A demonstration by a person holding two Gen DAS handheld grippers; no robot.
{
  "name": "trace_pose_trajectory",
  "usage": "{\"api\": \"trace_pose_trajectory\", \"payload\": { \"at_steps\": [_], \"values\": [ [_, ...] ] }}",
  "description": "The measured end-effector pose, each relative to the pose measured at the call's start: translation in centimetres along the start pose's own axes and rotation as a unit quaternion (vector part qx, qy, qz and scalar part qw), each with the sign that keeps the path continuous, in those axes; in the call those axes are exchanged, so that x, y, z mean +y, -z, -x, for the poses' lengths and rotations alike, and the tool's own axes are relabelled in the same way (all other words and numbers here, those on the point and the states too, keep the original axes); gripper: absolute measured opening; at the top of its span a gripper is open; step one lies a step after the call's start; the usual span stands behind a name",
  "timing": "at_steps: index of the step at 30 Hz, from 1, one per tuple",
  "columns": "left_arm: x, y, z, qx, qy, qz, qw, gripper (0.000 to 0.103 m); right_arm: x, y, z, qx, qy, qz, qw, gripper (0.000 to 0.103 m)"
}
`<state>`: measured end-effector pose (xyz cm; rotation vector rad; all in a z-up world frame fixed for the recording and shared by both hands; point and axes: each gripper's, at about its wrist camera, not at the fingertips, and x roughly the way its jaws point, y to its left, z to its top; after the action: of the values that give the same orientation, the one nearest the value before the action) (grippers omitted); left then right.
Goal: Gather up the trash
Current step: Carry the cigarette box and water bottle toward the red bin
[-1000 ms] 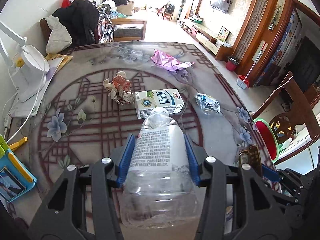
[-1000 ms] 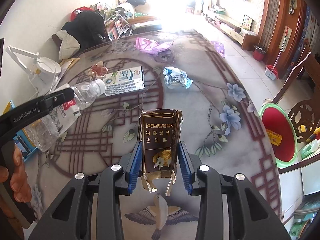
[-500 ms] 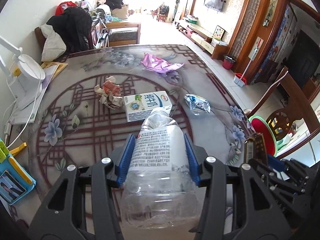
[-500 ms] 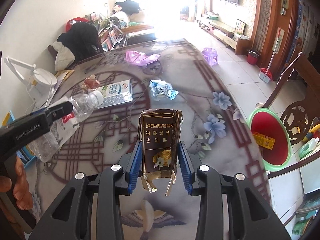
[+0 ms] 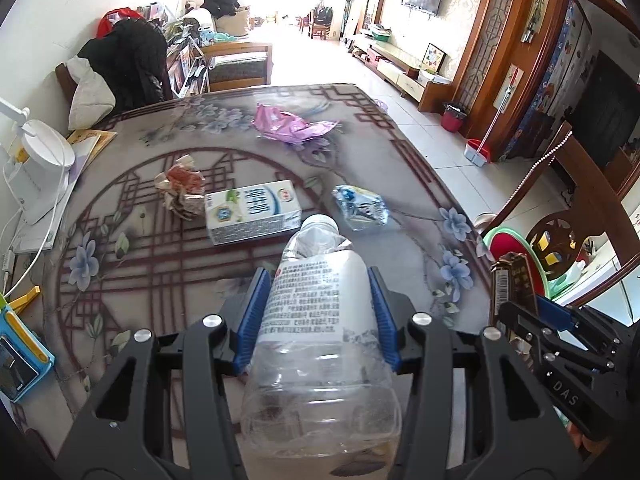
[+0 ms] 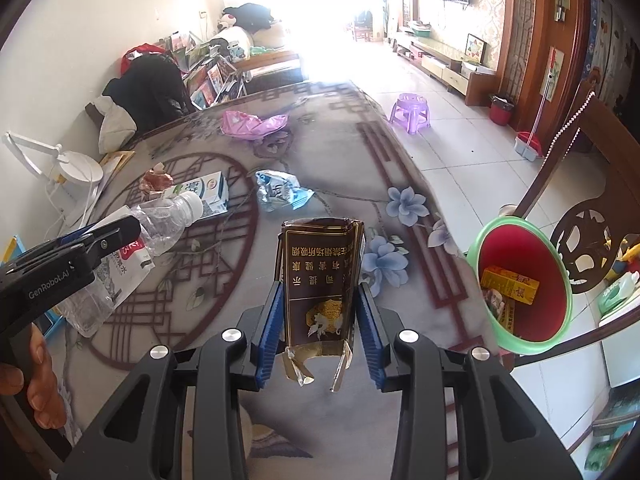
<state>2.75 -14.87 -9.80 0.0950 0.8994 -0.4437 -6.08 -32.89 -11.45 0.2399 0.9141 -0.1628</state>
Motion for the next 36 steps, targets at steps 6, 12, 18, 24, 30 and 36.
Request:
{"api": "trace_pose_trajectory", "payload": {
  "at_steps": [6,12,18,24,30,36],
  "values": [
    [-2.8,-0.6,-0.3,-0.002,-0.003,-0.001,1.0,0.047,-3.0,-0.8,0.5,-0.009,-0.004,-0.003,1.0,0.034],
    [-5.3,-0.8,-0.5,-0.001,-0.007,-0.007,1.0,0.047,-6.0,-1.2,0.8,-0.012,-0.005,-0.012,1.0,0.034],
    [-7.7,-0.7,-0.9,0.003,-0.006,-0.011,0.9999,0.047,-8.6,-1.2,1.0,-0.009,-0.005,-0.019,1.0,0.034],
    [-10.5,-1.0,-1.3,0.004,0.0,-0.024,0.9997,0.047,-12.0,-1.2,1.2,-0.012,0.009,-0.034,0.999,0.034],
    [-13.2,-1.2,-1.8,0.006,0.011,-0.037,0.9992,0.047,-18.3,-0.9,0.9,-0.006,0.05,-0.077,0.996,0.034],
    [-16.7,-1.1,-3.4,0.02,0.038,-0.057,0.9974,0.047,-23.9,-1.0,-0.6,0.009,0.093,-0.099,0.991,0.035]
  ]
}}
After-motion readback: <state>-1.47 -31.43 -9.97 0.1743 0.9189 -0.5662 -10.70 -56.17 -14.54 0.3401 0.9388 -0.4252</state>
